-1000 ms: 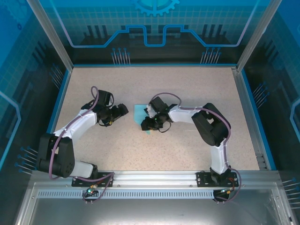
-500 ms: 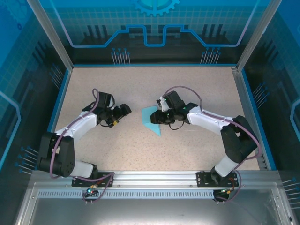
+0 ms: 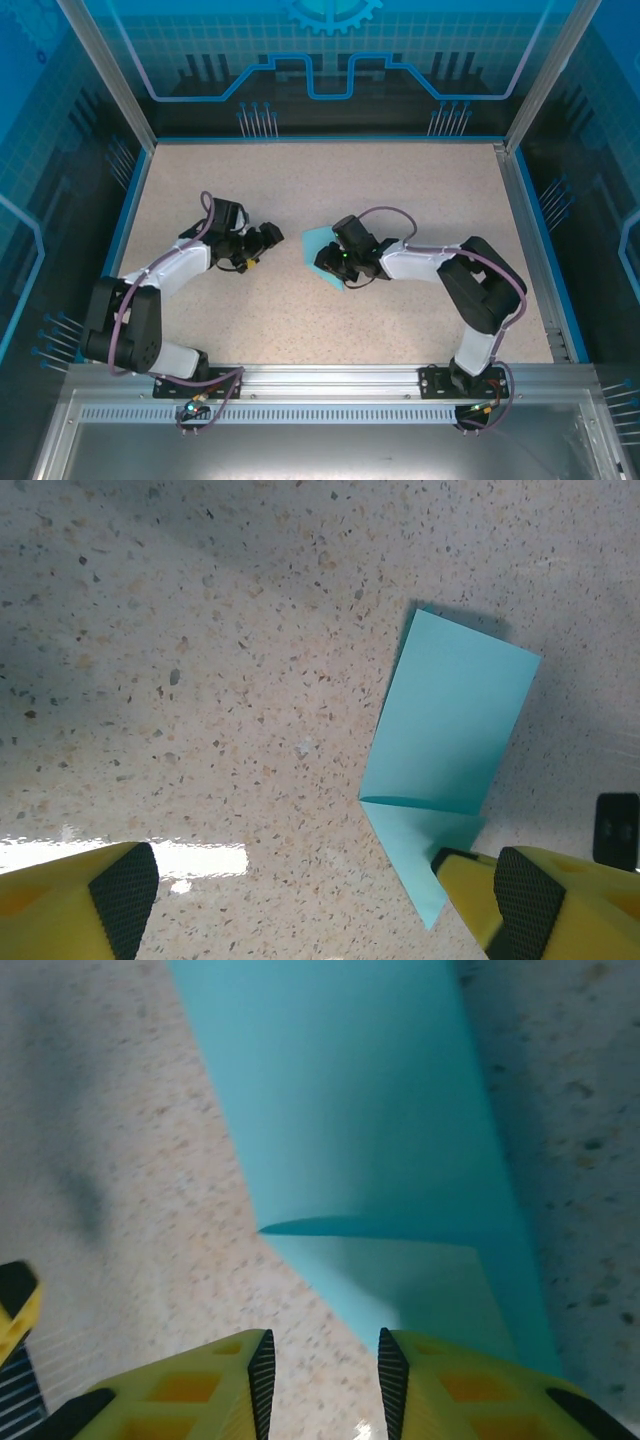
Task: Fold a paper plane with a square sheet of paper (pick it up from the middle)
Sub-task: Move the paper to the center of the table.
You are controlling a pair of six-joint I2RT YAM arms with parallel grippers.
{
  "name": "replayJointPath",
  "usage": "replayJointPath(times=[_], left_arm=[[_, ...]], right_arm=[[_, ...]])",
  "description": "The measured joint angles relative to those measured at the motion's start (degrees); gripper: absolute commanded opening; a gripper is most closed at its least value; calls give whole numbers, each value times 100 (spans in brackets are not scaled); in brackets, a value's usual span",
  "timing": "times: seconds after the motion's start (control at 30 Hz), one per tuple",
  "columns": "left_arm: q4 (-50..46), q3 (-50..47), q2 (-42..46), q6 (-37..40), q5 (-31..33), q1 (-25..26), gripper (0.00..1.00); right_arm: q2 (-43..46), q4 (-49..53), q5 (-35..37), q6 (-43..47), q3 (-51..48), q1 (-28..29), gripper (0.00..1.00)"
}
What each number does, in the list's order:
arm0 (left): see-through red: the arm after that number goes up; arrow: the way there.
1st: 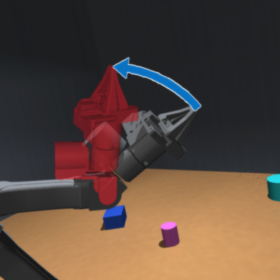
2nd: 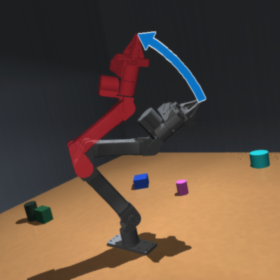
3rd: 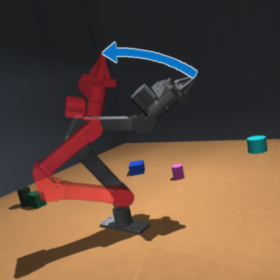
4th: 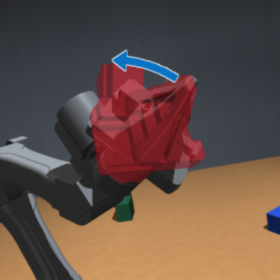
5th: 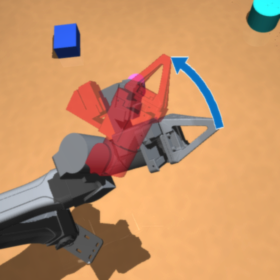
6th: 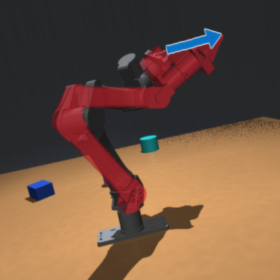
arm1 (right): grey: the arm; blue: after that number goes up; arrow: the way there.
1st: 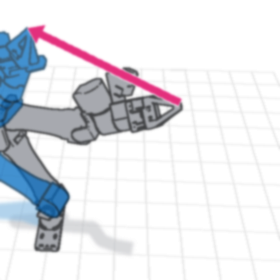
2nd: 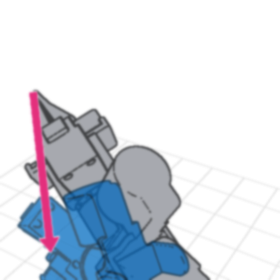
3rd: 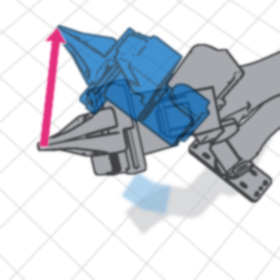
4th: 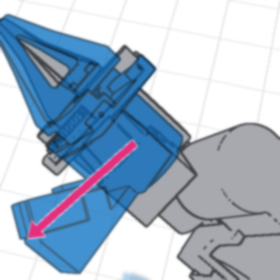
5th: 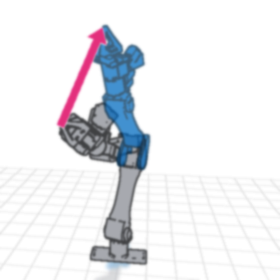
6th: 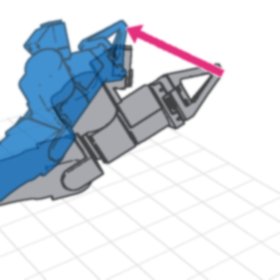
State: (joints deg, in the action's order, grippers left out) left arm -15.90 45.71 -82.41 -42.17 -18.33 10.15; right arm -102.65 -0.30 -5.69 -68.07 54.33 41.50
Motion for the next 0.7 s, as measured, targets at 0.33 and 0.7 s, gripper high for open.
replayJointPath(times=[0.33,0.7], left_arm=[[0,-2,-33,2,-68,42,91],[15,-2,-66,-2,-105,197,91]], right_arm=[[-369,-138,-269,568,101,-2,34],[-116,846,-981,2643,160,-201,35]])
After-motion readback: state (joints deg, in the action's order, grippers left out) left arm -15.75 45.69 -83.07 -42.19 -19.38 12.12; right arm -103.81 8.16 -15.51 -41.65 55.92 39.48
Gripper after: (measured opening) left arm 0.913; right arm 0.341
